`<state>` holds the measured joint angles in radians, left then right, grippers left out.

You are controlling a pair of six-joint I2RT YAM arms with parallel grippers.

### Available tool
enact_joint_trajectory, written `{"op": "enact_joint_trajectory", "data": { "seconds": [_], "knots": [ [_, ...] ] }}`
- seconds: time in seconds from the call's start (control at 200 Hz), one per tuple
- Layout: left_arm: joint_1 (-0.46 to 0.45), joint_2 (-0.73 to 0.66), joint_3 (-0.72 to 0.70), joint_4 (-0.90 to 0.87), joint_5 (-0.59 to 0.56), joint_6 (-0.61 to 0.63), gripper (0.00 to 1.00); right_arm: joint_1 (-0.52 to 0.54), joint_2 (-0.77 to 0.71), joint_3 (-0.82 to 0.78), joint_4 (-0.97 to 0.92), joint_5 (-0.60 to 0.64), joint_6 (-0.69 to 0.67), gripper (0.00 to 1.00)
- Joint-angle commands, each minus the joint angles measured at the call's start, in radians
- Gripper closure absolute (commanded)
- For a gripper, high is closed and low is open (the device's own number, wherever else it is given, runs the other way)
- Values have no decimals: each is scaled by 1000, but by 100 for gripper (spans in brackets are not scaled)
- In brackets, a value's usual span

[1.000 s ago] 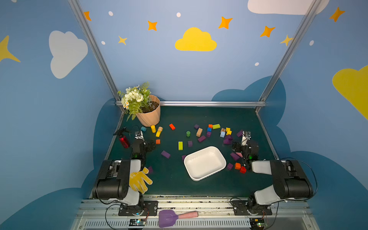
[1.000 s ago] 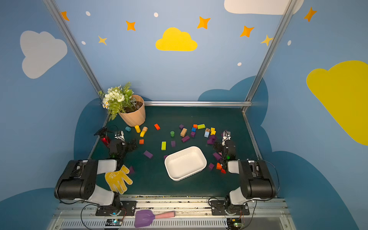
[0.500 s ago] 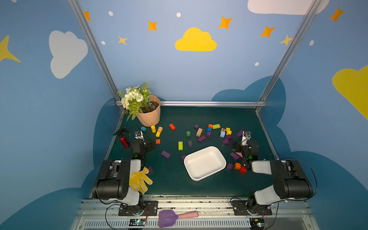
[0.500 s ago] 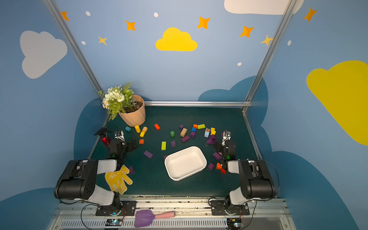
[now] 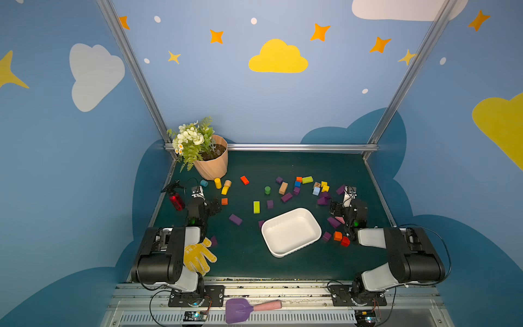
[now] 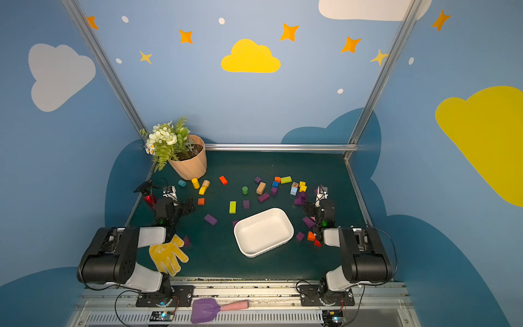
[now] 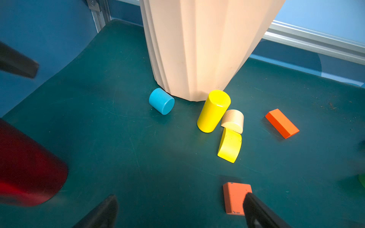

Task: Pick purple bricks into the storage bin
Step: Pick up the building block from the center of the board.

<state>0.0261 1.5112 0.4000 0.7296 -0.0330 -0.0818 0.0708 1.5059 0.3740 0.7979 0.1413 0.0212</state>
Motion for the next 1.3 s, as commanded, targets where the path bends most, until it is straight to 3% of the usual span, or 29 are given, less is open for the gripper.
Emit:
{"op": "enact_joint_trajectory", "data": {
  "seconds": [0.0,0.661,1.076,1.292],
  "knots": [
    [4,12,20,16,-7,13,0,-5,8,19,22,6,-1,7],
    [-16,-29,5,12,-41,23,0,30,2,-7,70,54,-24,7],
    [-130,-140,140,-327,-215,53,0,71,-55,-59,130,160,-38,7],
    [-183,-182,293,-587,-258,22,0,104,-176,-37,-23,245,-34,7]
  ]
}}
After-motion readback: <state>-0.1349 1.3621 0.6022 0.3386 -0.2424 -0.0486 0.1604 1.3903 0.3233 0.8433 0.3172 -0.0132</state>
